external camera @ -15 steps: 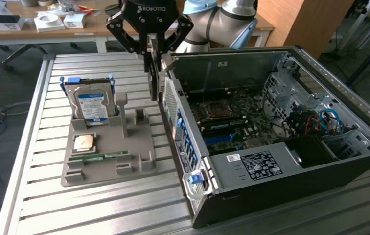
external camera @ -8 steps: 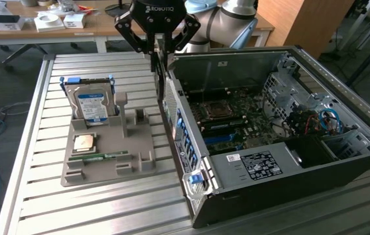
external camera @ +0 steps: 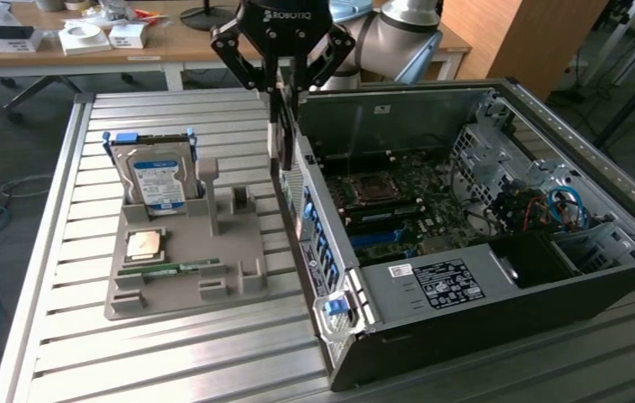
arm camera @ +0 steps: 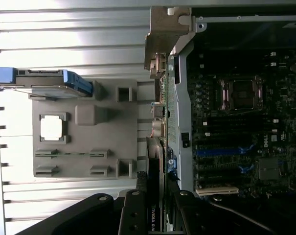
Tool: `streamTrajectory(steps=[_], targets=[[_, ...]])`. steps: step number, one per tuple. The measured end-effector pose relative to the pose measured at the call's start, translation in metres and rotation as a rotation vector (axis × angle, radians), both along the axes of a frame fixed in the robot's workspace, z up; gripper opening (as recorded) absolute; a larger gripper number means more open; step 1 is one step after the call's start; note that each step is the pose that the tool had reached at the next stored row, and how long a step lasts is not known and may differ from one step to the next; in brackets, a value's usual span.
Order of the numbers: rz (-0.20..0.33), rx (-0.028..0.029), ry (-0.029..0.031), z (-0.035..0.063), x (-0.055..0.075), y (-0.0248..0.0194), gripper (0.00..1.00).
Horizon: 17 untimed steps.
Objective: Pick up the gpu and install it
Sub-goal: 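Pick up the gpu and move the gpu toward the slot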
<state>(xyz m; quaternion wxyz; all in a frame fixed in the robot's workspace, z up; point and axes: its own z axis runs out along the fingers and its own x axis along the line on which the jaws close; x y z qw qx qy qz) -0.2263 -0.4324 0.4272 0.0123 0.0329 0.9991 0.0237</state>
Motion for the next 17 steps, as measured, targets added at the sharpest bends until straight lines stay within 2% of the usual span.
streamTrajectory(steps=[17], targets=[[0.000, 0.0000, 0.0000, 0.0000, 0.029, 0.0003, 0.26]])
